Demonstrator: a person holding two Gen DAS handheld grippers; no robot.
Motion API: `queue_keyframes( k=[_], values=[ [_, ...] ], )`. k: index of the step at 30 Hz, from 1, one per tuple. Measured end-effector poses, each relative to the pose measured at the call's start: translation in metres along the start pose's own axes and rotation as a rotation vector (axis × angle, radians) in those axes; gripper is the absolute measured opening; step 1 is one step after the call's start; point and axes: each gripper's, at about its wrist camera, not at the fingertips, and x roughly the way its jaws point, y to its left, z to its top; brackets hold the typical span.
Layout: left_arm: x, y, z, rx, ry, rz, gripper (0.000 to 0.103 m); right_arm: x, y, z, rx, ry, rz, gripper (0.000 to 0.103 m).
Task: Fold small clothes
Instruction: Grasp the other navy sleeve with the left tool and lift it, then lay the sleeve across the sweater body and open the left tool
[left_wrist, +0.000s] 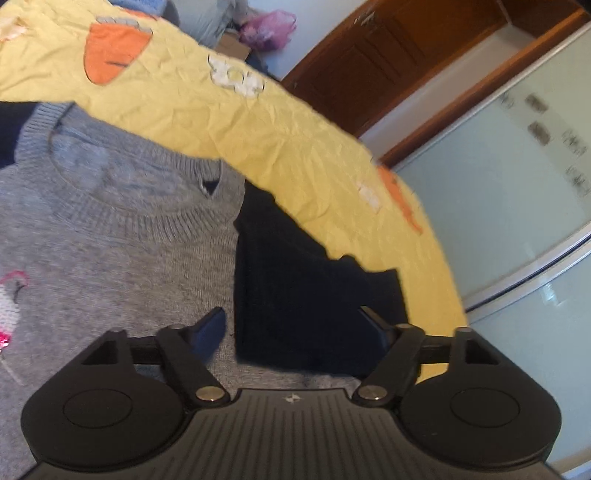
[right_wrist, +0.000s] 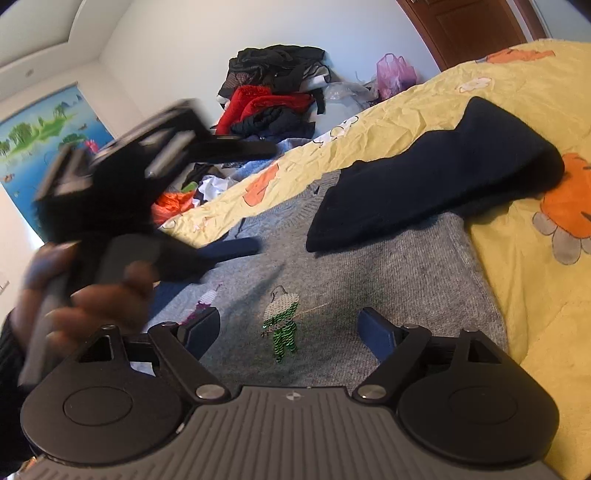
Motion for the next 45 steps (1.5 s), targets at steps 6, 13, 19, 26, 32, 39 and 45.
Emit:
queue_keyframes(
  k=[6, 13, 19, 26, 32, 39, 45],
  values=[
    [0.021, 0.002, -0.006, 0.022, 0.032, 0.024, 0.05, -0.001, 0.002, -0.001, -0.003, 0.0, 0.009, 0.087],
    [0.027, -0.006, -0.007, 0.127, 0.042, 0.103, 0.007, -0.001, 0.003, -0.002, -0.002, -0.005, 0.004, 0.088],
    [-0.014, -0.018, -0.002, 0.258, -0.08, 0.146, 0.006, -0.001, 0.005, -0.001, -0.012, -0.004, -0.001, 0.088],
    [-0.073, 0.028, 0.005, 0.237, -0.189, 0.277, 0.006, 0.001, 0.011, -0.002, -0.031, -0.003, -0.015, 0.088],
    [-0.109, 0.081, -0.002, 0.134, -0.215, 0.365, 0.006, 0.003, 0.011, -0.001, -0.037, -0.002, -0.02, 0.089],
    [-0.106, 0.104, -0.018, 0.1, -0.19, 0.402, 0.006, 0.004, 0.015, -0.002, -0.058, 0.001, -0.034, 0.089],
    [-0.098, 0.109, -0.022, 0.062, -0.195, 0.445, 0.008, 0.006, 0.016, -0.002, -0.072, 0.004, -0.043, 0.089]
  ],
)
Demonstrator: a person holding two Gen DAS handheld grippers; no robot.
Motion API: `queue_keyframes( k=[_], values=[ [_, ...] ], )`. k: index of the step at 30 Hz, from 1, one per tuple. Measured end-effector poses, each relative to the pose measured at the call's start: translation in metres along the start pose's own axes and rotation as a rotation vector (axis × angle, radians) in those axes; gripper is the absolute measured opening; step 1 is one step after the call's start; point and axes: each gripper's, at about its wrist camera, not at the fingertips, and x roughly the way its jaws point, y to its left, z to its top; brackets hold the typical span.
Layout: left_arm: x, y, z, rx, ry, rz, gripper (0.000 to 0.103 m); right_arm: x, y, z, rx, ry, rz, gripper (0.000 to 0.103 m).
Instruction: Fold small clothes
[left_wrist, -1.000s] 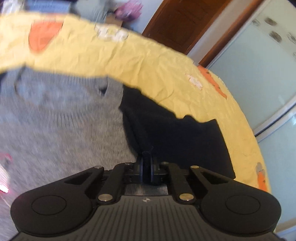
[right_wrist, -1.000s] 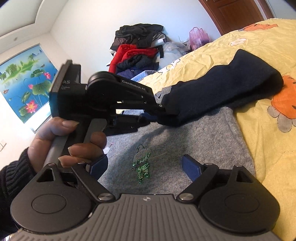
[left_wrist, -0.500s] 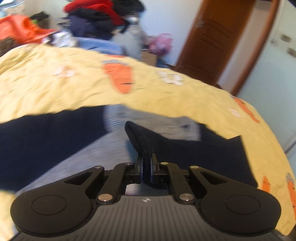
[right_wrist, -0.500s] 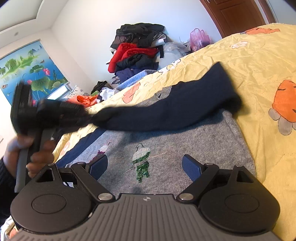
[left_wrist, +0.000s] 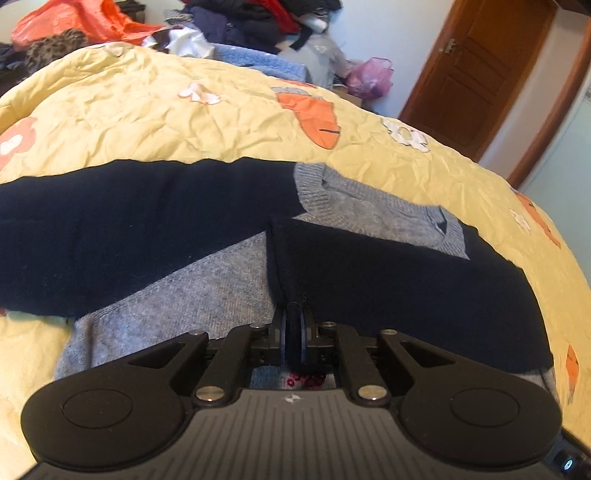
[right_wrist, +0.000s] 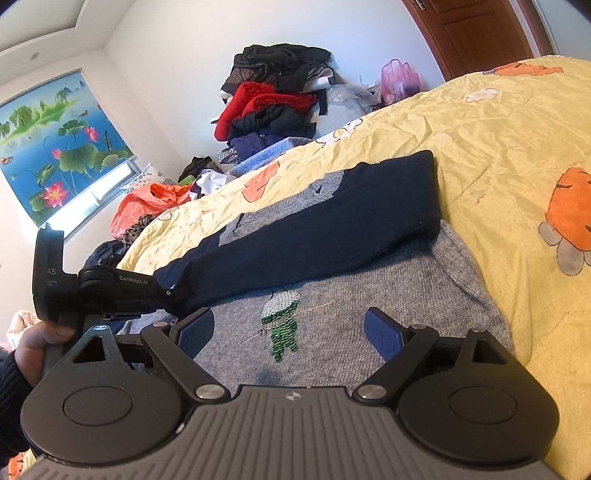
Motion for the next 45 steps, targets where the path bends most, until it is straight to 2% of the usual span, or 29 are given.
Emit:
queue_keyframes(
  k=[3, 5, 6, 7, 8, 9, 10, 13, 15, 18, 19, 22, 27, 29, 32, 35, 37, 41, 42, 43, 45],
  values=[
    [-0.022, -0.009, 0.002, 0.018, -0.053, 0.082, 0.01, 0.001, 0.005, 0.003, -0.019, 0.025, -0.02, 0.089],
    [-0.05, -0.016, -0.001, 0.034, -0.195, 0.112, 0.015, -0.002, 0.01, 0.013, -0.039, 0.05, -0.038, 0.089],
    [-0.062, -0.019, -0.004, 0.036, -0.273, 0.108, 0.019, -0.007, 0.012, 0.02, -0.039, 0.028, -0.023, 0.089],
    [-0.069, -0.023, -0.006, 0.04, -0.328, 0.095, 0.036, -0.013, 0.013, 0.03, -0.041, -0.014, -0.007, 0.09],
    [-0.072, -0.027, -0.006, 0.044, -0.359, 0.077, 0.064, -0.016, 0.014, 0.041, -0.045, -0.058, -0.007, 0.092],
    [-0.069, -0.033, -0.007, 0.053, -0.372, 0.053, 0.077, -0.014, 0.015, 0.053, -0.053, -0.089, -0.023, 0.099],
    [-0.063, -0.039, -0.008, 0.063, -0.372, 0.034, 0.081, -0.008, 0.015, 0.065, -0.064, -0.105, -0.047, 0.102],
    [-0.033, -0.056, -0.009, 0.084, -0.31, -0.012, 0.081, 0.031, 0.013, 0.091, -0.095, -0.075, -0.12, 0.101],
    [-0.008, -0.064, -0.011, 0.086, -0.243, 0.014, 0.081, 0.06, 0.008, 0.097, -0.114, -0.026, -0.17, 0.098],
    [0.02, -0.064, -0.015, 0.071, -0.154, 0.061, 0.081, 0.095, 0.002, 0.093, -0.161, 0.054, -0.306, 0.094],
    [0.022, -0.063, -0.021, 0.096, -0.17, 0.07, 0.081, 0.103, -0.002, 0.086, -0.172, 0.072, -0.336, 0.095],
    [0.029, -0.066, -0.032, 0.205, -0.18, 0.091, 0.081, 0.104, 0.001, 0.064, -0.294, 0.053, -0.352, 0.098],
    [0.026, -0.059, -0.03, 0.218, -0.176, 0.059, 0.082, 0.112, 0.008, 0.063, -0.345, 0.089, -0.389, 0.103],
    [0.01, -0.047, -0.03, 0.18, -0.216, 0.028, 0.082, 0.112, 0.011, 0.062, -0.366, 0.096, -0.404, 0.103],
    [-0.032, -0.003, -0.035, 0.051, -0.339, -0.021, 0.083, 0.108, 0.009, 0.064, -0.349, 0.087, -0.385, 0.103],
    [-0.068, 0.071, -0.031, -0.184, -0.425, 0.01, 0.085, 0.106, 0.007, 0.065, -0.334, 0.079, -0.369, 0.103],
    [-0.087, 0.133, -0.026, -0.416, -0.473, 0.076, 0.085, 0.107, 0.007, 0.065, -0.338, 0.08, -0.372, 0.103],
    [-0.115, 0.258, -0.037, -0.986, -0.536, 0.191, 0.085, 0.107, 0.008, 0.064, -0.345, 0.081, -0.376, 0.103],
    [-0.118, 0.283, -0.045, -1.109, -0.547, 0.177, 0.085, 0.107, 0.008, 0.064, -0.343, 0.08, -0.375, 0.103],
    [-0.118, 0.303, -0.051, -1.193, -0.56, 0.133, 0.085, 0.107, 0.008, 0.064, -0.341, 0.08, -0.374, 0.103],
    [-0.115, 0.33, -0.056, -1.268, -0.547, 0.077, 0.085, 0.107, 0.008, 0.064, -0.342, 0.08, -0.375, 0.103]
  ],
)
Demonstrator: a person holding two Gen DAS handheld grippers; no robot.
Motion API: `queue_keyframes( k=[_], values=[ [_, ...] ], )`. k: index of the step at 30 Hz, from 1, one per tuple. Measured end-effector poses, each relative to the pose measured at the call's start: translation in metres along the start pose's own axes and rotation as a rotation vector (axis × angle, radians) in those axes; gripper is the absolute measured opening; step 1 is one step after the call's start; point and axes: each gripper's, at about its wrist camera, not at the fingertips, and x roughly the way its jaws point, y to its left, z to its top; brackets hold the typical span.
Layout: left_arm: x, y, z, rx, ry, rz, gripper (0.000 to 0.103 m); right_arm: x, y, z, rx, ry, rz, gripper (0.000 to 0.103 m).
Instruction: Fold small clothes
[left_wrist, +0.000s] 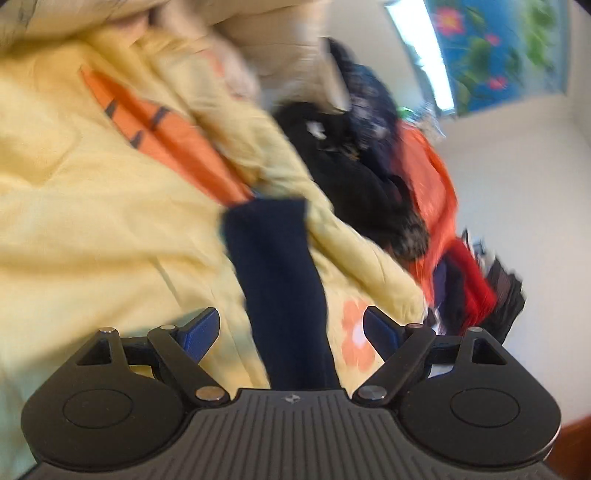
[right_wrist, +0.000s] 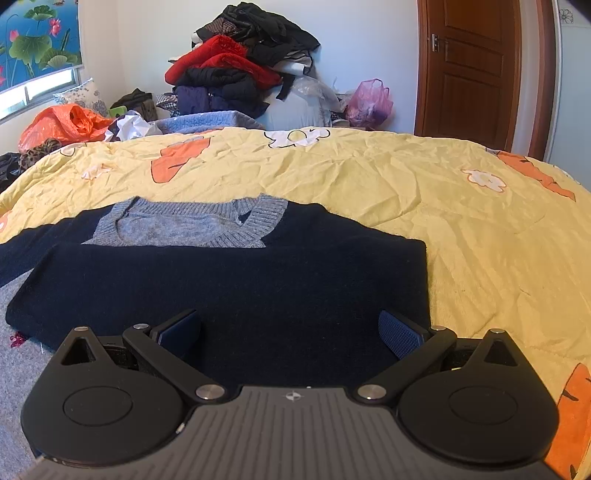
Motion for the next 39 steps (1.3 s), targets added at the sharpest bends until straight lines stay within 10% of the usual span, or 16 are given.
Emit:
queue_keyframes(
  k=[7, 17, 24, 31, 39],
  values=[
    [0.026, 0.004, 0.019, 0.047, 0.052, -0.098, 0.076, 0.0, 0.0, 0.0, -0.001, 0.0, 0.0, 0.103],
    [0.048, -0.005, 0.022, 0.166, 0.024, 0.043, 0.017, 0.0, 0.0, 0.0, 0.002, -0.001, 0.002, 0.103],
    [0.036, -0.042, -0.006, 0.39, -0.048, 0.105, 0.005, -0.001, -0.002, 0.0, 0.016, -0.006, 0.011, 0.103],
    [-0.007, -0.131, -0.151, 0.955, -0.068, -0.146, 0.004, -0.002, -0.003, 0.0, 0.029, -0.012, 0.02, 0.103],
    [-0.015, -0.116, -0.35, 1.431, 0.218, -0.291, 0.005, -0.003, -0.005, -0.001, 0.047, -0.02, 0.033, 0.103]
  ],
)
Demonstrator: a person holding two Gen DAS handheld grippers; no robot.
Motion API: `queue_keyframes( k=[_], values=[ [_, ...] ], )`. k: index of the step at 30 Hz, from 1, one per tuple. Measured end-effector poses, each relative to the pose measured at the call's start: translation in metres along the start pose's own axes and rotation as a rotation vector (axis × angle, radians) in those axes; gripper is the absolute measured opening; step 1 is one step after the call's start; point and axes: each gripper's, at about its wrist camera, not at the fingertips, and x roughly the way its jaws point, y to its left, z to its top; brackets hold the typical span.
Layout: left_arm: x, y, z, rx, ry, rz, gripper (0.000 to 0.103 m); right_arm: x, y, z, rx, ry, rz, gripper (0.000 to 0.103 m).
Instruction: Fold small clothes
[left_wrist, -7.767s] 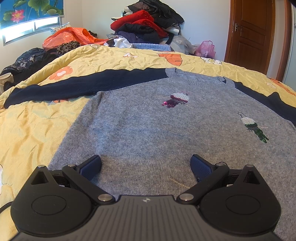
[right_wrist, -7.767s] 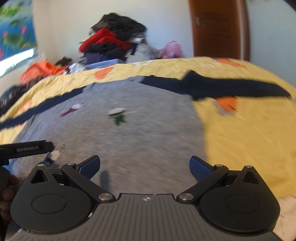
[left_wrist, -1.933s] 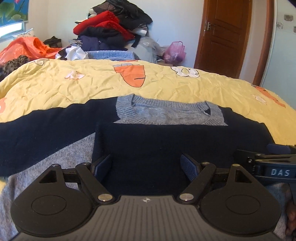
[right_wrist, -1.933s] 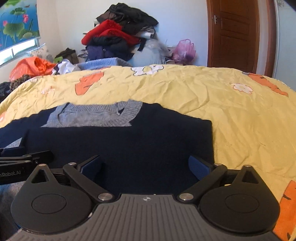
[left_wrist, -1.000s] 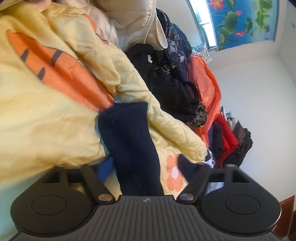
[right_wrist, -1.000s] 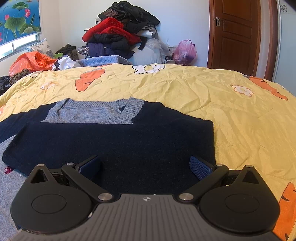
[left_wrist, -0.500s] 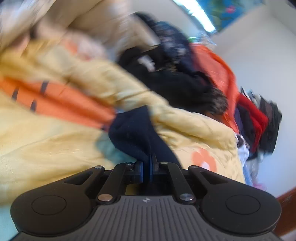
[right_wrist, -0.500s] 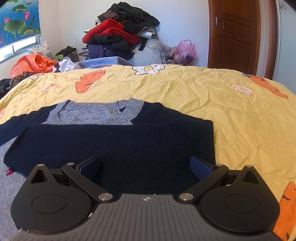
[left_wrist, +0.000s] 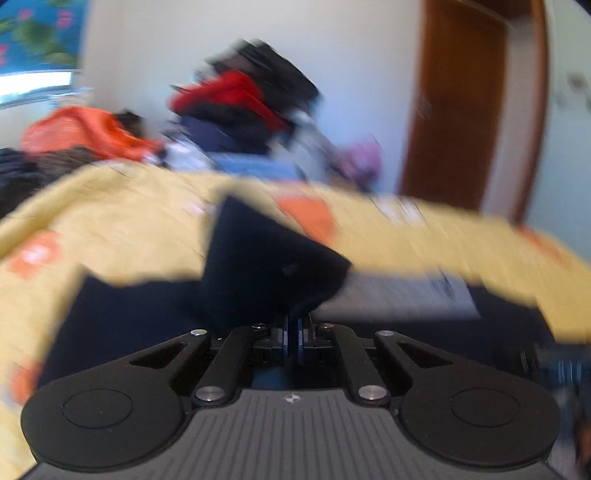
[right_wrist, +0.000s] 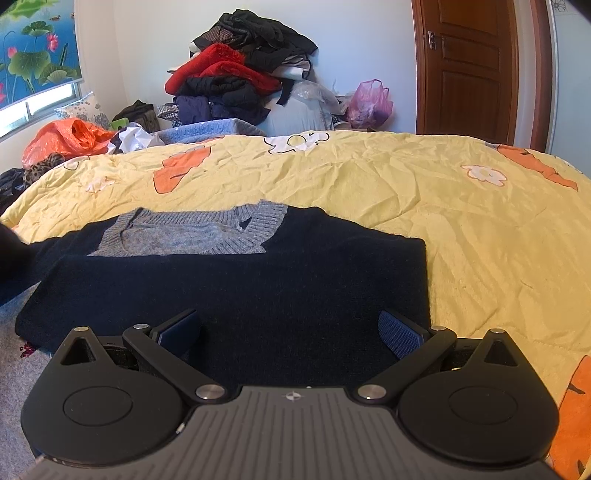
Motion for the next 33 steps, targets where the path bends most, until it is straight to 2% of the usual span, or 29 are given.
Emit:
queue_keyframes(
  k=[3, 4, 7, 9, 11, 12, 13, 14, 16, 18, 20, 23, 27, 30, 31, 33],
  values=[
    [0.008, -0.013, -0.019, 0.06, 0.047, 0.011, 0.005, -0.001, -0.001, 0.0, 0.007, -0.003, 0.007, 0.103],
    [0.006, -0.013, -0.019, 0.061, 0.036, 0.017, 0.005, -0.001, -0.001, 0.0, 0.01, -0.004, 0.009, 0.103],
    [0.006, -0.009, -0.02, 0.027, 0.049, -0.007, 0.006, -0.001, -0.002, 0.0, 0.016, -0.006, 0.014, 0.103],
    [0.006, -0.005, -0.02, -0.01, 0.041, -0.056, 0.014, -0.001, -0.002, 0.0, 0.015, -0.005, 0.013, 0.103],
    [0.006, 0.001, -0.021, -0.071, 0.023, -0.1, 0.032, 0.0, -0.002, 0.001, 0.013, -0.001, 0.017, 0.103],
    [0.003, 0.006, -0.022, -0.103, 0.007, -0.112, 0.038, 0.0, -0.002, 0.002, 0.007, 0.007, 0.02, 0.103],
    [0.0, 0.009, -0.021, -0.126, -0.017, -0.107, 0.055, 0.001, -0.001, 0.005, 0.002, 0.022, 0.02, 0.103],
    [-0.004, 0.011, -0.022, -0.148, -0.048, -0.079, 0.082, 0.0, -0.001, 0.01, 0.014, 0.042, 0.023, 0.103],
    [-0.016, 0.019, -0.023, -0.215, -0.137, -0.015, 0.101, -0.007, -0.001, 0.02, 0.114, 0.048, 0.106, 0.103],
    [-0.021, 0.028, -0.027, -0.278, -0.181, -0.033, 0.101, -0.012, 0.001, 0.029, 0.24, 0.053, 0.245, 0.103],
    [-0.018, 0.032, -0.026, -0.309, -0.164, 0.006, 0.101, -0.006, 0.012, 0.039, 0.314, 0.113, 0.357, 0.103],
    [-0.019, 0.037, -0.026, -0.357, -0.174, 0.06, 0.101, 0.016, 0.038, 0.049, 0.361, 0.215, 0.465, 0.102],
    [-0.026, 0.047, -0.03, -0.424, -0.209, 0.123, 0.101, 0.046, 0.078, 0.053, 0.328, 0.314, 0.473, 0.088],
    [-0.027, 0.056, -0.03, -0.463, -0.203, 0.128, 0.101, 0.055, 0.099, 0.053, 0.28, 0.319, 0.44, 0.064],
    [-0.026, 0.057, -0.03, -0.468, -0.201, 0.126, 0.101, 0.057, 0.103, 0.054, 0.263, 0.319, 0.419, 0.06],
    [-0.026, 0.056, -0.03, -0.465, -0.199, 0.13, 0.101, 0.056, 0.108, 0.052, 0.248, 0.306, 0.415, 0.059]
  ],
)
